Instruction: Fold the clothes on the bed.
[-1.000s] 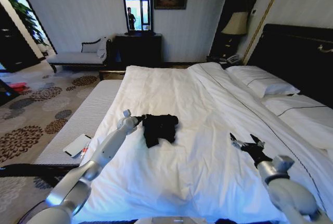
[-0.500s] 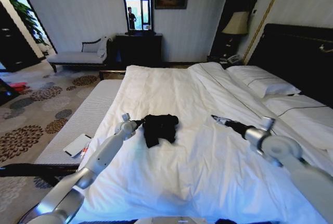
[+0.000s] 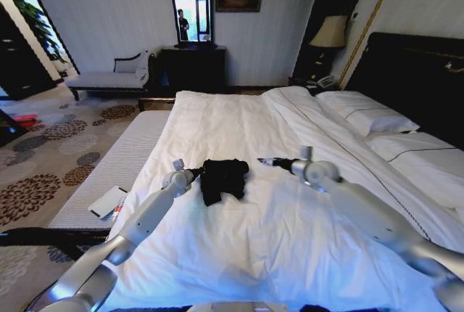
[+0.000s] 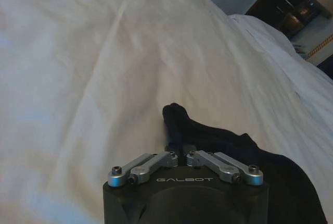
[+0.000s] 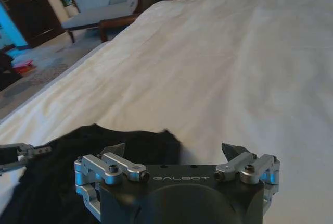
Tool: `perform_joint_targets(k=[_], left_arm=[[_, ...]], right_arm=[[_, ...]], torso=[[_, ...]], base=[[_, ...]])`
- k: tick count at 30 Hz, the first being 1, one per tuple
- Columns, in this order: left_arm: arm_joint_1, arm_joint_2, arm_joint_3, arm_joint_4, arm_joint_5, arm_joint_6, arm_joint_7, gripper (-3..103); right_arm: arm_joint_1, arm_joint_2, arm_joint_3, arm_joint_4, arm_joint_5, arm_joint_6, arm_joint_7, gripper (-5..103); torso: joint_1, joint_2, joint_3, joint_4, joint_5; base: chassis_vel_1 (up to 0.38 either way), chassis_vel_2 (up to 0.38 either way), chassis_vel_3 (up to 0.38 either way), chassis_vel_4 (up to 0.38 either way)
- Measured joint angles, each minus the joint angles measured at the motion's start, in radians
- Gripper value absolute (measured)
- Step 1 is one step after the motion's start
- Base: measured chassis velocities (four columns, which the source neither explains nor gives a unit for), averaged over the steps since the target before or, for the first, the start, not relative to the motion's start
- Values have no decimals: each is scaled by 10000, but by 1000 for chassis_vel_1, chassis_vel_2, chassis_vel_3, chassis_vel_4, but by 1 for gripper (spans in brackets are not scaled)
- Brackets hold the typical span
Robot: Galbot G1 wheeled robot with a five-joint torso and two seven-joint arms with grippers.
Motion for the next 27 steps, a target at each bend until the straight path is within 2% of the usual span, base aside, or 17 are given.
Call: perform_joint_targets(k=[6, 10, 17, 27], left_arm=[[62, 204, 32, -149, -103, 4, 2, 3], [81, 276, 32, -162, -151, 17, 21, 3], [159, 301, 36, -403, -192, 42, 13, 3], [340, 500, 46, -777, -244, 88, -3, 3]], right_arm=[[1234, 940, -890, -996, 193, -28, -76, 100], [1627, 1277, -1317, -1420, 151, -44, -141, 100], [2098, 1954, -2184, -2716, -716, 101, -417, 100], [2126, 2224, -2517, -3616, -1275, 266, -603, 102]], torso=[[0, 0, 0, 6, -4], [0, 0, 1, 3, -2], [-2, 1, 0, 2, -1], [-2, 2, -1, 2, 1]], base=[[0, 0, 0, 0], [0, 0, 0, 0], [0, 0, 0, 0], [0, 0, 0, 0]])
